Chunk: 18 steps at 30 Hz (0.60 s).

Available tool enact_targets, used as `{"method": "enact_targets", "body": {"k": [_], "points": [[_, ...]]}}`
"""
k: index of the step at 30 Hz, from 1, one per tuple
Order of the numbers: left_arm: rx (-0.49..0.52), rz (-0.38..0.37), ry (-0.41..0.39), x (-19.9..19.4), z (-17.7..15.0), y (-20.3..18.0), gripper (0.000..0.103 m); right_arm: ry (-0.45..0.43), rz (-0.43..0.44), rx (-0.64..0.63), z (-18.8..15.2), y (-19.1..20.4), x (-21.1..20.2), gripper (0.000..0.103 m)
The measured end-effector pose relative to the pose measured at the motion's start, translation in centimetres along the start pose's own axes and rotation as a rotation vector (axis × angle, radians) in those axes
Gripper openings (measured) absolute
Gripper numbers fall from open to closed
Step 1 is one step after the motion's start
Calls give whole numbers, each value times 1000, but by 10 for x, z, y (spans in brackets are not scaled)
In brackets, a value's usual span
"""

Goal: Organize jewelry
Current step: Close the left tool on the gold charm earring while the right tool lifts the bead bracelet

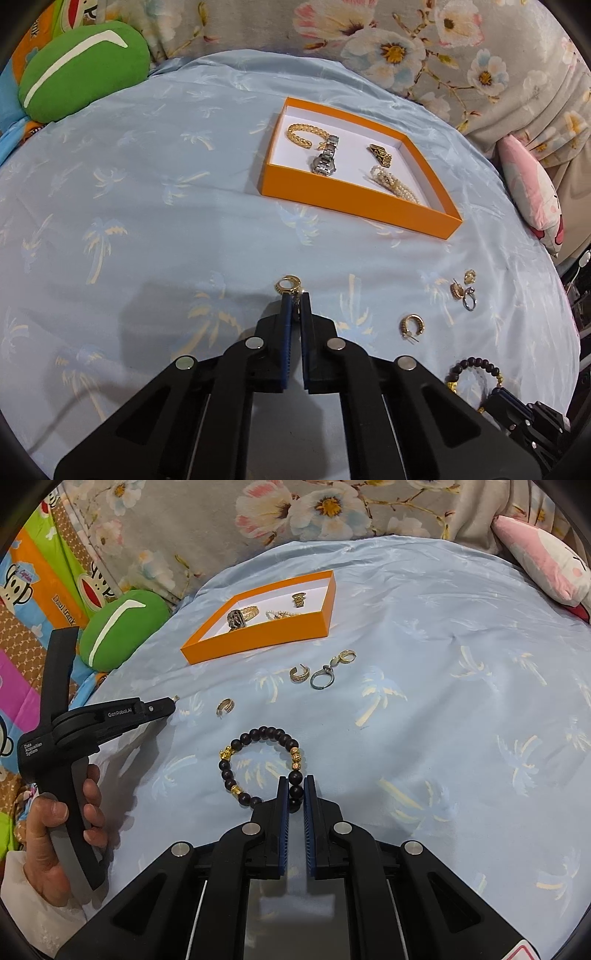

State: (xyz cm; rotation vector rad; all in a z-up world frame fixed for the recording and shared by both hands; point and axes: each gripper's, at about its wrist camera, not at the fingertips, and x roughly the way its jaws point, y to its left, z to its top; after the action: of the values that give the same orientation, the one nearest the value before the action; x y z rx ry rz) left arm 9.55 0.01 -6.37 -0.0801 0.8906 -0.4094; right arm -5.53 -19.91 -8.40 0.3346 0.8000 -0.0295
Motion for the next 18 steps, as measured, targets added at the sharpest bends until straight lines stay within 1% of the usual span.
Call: {"method": "enact_targets", "body": {"k": [3, 10, 18], "points": [[-7, -24, -5, -7, -4, -1, 3, -2, 1, 1, 0, 0, 0, 7], [5, -39, -13, -26, -16, -7, 3, -17, 10, 14, 0, -1, -6, 7], [4, -72, -37, -53, -22, -11, 3, -61, 26, -2, 6, 8, -27, 7]]}}
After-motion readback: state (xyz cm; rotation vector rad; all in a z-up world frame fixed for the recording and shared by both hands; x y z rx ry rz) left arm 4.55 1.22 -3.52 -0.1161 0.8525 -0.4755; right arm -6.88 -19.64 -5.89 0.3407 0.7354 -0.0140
